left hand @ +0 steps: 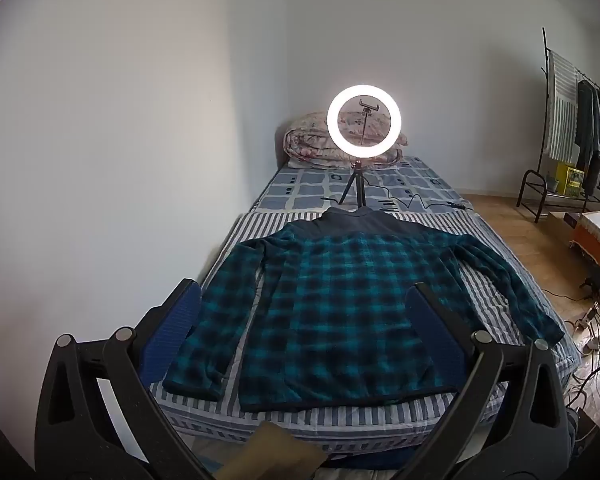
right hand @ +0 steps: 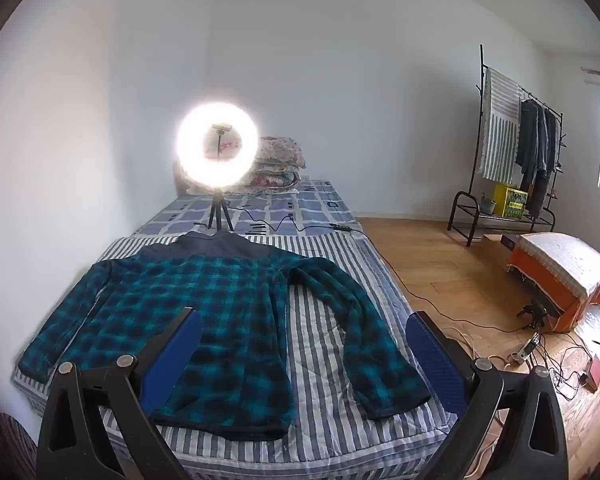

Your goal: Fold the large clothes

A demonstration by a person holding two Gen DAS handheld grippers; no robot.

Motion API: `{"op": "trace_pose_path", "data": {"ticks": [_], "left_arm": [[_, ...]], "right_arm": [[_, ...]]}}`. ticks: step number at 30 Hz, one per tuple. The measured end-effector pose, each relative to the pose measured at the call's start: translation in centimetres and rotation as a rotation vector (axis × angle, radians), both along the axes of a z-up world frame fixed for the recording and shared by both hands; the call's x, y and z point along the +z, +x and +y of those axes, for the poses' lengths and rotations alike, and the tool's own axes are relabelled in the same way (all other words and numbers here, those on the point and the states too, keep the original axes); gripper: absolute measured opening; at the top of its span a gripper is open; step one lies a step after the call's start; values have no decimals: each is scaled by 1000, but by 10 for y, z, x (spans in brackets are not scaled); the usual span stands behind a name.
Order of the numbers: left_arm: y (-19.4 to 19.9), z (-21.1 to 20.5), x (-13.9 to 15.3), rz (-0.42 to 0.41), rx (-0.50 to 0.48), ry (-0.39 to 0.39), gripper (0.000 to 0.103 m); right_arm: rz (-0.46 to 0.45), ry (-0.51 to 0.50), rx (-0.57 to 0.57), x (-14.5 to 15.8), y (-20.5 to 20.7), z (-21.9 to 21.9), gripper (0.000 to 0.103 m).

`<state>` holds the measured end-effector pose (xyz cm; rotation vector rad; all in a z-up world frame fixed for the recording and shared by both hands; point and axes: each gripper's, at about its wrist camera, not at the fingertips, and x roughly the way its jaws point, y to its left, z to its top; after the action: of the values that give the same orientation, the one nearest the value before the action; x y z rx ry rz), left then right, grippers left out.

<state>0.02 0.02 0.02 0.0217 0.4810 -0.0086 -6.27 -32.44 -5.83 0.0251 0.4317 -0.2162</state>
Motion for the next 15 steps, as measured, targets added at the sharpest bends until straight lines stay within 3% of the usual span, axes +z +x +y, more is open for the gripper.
{"op": "trace_pose_path", "data": {"ticks": [10,15], "left_arm": [[16,-9,9,2,9,15,103],[-1,5,22,-30,20,2,103]], "right_arm": [[-1,4,10,1,-3,-2,103],[-5,-3,2,8,-5,-4,103]]}}
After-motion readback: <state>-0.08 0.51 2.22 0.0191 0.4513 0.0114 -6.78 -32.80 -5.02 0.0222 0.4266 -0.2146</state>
